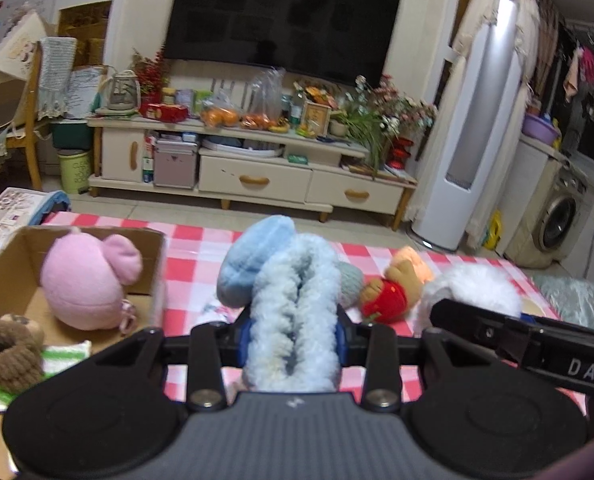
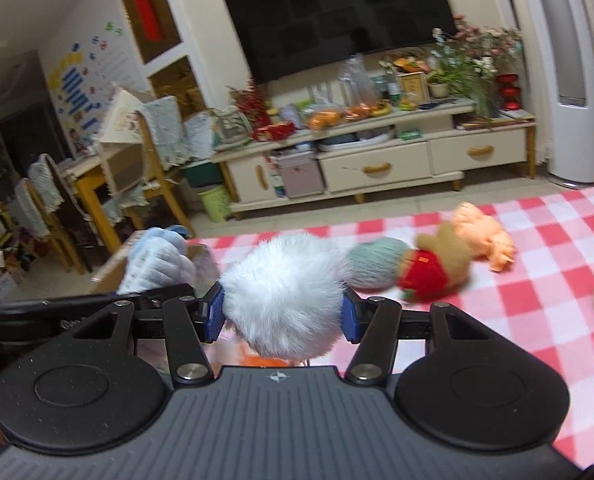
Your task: Organize soft objects
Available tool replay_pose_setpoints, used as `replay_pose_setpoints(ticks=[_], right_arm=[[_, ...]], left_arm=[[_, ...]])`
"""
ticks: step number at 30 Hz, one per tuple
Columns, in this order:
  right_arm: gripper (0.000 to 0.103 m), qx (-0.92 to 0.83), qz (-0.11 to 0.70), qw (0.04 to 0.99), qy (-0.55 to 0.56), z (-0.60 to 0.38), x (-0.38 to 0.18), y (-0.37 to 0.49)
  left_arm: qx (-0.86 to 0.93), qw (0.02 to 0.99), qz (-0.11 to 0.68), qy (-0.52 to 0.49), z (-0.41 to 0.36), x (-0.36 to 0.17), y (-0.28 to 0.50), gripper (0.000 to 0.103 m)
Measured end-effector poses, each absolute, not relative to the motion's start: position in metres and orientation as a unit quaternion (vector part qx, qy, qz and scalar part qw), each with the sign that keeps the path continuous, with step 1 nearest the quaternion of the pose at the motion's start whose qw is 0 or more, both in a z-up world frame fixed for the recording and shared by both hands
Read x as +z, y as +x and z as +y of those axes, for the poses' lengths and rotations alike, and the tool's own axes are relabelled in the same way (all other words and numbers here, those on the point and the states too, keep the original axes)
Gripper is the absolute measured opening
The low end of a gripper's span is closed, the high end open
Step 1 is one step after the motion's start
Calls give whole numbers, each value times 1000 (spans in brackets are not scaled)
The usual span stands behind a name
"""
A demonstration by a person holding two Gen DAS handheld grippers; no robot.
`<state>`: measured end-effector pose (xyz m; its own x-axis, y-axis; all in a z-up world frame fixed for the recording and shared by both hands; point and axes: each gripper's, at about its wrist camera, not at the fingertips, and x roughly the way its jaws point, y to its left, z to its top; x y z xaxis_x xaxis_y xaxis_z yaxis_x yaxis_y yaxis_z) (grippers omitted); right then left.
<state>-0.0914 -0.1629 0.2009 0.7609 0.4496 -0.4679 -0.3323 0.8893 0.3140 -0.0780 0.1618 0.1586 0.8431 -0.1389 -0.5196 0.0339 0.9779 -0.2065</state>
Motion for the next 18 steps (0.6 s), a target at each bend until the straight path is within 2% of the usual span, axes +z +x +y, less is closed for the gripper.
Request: replay_pose_setpoints(ticks=[18], right_arm=[[68,336,268,895,120,-67,213,-46]], left_arm=[[70,947,275,-149,258,147,-82,37]])
